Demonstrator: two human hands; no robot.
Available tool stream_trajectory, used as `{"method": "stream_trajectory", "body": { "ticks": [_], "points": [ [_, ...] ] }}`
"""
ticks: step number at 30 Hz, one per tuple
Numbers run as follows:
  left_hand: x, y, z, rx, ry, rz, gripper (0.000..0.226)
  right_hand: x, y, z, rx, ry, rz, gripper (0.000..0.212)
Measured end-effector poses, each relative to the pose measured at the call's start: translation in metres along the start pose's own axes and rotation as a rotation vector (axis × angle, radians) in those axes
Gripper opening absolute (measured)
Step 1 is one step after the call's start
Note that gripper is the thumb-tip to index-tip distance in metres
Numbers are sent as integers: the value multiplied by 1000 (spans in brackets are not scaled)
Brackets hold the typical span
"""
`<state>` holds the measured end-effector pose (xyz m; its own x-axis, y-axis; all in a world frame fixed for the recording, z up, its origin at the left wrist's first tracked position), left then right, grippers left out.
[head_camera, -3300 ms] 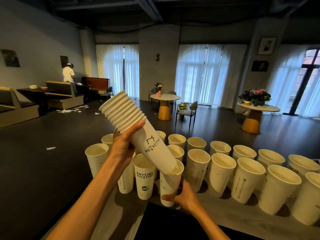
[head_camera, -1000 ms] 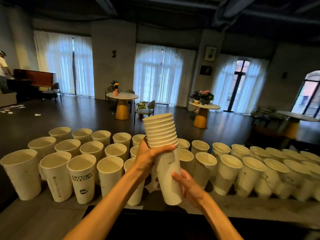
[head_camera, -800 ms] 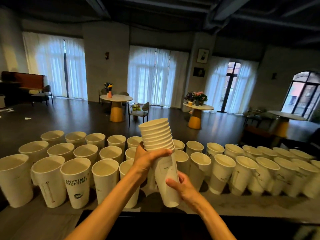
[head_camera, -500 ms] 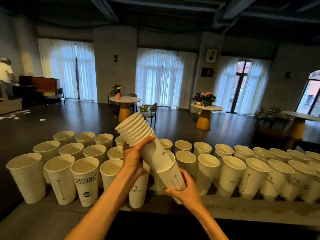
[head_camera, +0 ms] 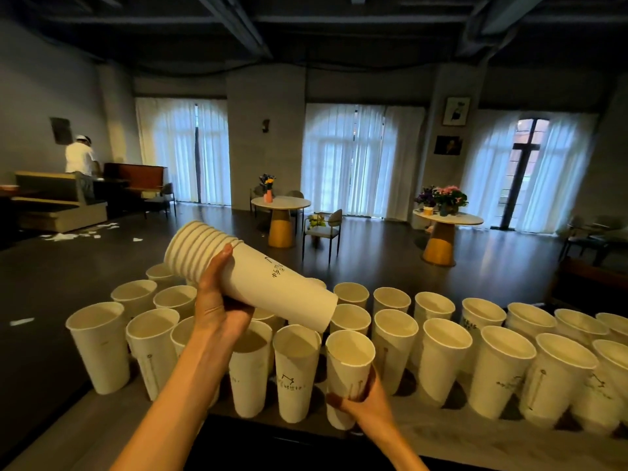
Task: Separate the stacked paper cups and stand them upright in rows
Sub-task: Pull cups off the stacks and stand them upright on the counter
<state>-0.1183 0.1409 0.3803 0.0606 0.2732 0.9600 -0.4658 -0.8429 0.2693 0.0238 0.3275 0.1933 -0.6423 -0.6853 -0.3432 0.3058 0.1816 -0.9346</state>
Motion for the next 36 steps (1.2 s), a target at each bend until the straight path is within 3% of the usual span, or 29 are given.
{"method": "stream_trajectory", "body": {
  "ticks": [3, 5, 7, 10, 13, 14, 16, 17, 19, 22, 26, 31, 36],
  "points": [
    [-2, -14, 9, -44, -21, 2, 65, -5, 0, 6, 16, -35, 12, 127],
    [-5, -27, 15, -84, -41, -10, 63, -18, 2, 13, 49, -79, -44, 111],
    [-10, -43, 22, -151, -98, -17, 86, -37, 7, 24, 65, -79, -141, 93],
    [-16, -72, 33, -315, -157, -36, 112, -69, 11, 42, 33, 93, -238, 68],
    [-19, -105, 47, -443, -162, -73, 109, -94, 1, 64, -12, 343, -203, 27],
    [-20, -112, 49, -444, -158, -74, 105, -98, -7, 67, -20, 392, -230, 24],
    [-18, -126, 57, -478, -188, -102, 101, -109, -20, 76, -17, 404, -236, 44],
    [-19, -131, 58, -483, -204, -128, 98, -112, -28, 80, -17, 322, -207, 56],
    [-22, -137, 62, -479, -214, -176, 90, -115, -37, 88, -15, 42, -216, 72],
    [-28, -140, 65, -480, -210, -203, 88, -112, -45, 104, -28, -304, -226, 73],
    [-36, -140, 70, -461, -224, -216, 89, -109, -42, 117, -47, -316, -101, 77],
    [-39, -142, 82, -413, -289, -343, 88, -108, -24, 116, -88, -186, 23, 73],
    [-33, -145, 88, -364, -368, -398, 75, -114, -23, 113, -188, -138, 97, 54]
  ]
}}
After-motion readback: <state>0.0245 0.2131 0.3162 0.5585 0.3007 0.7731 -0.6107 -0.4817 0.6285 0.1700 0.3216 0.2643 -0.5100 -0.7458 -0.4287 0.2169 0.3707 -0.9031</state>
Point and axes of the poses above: each hand's wrist, its own z-axis away from the middle knuckle, its own x-axis out of the palm, y = z × x, the point moved 1 cm from there along -z, towards the middle knuckle, and after that the axes turned 15 degrees about z, right-handed, at the moved point
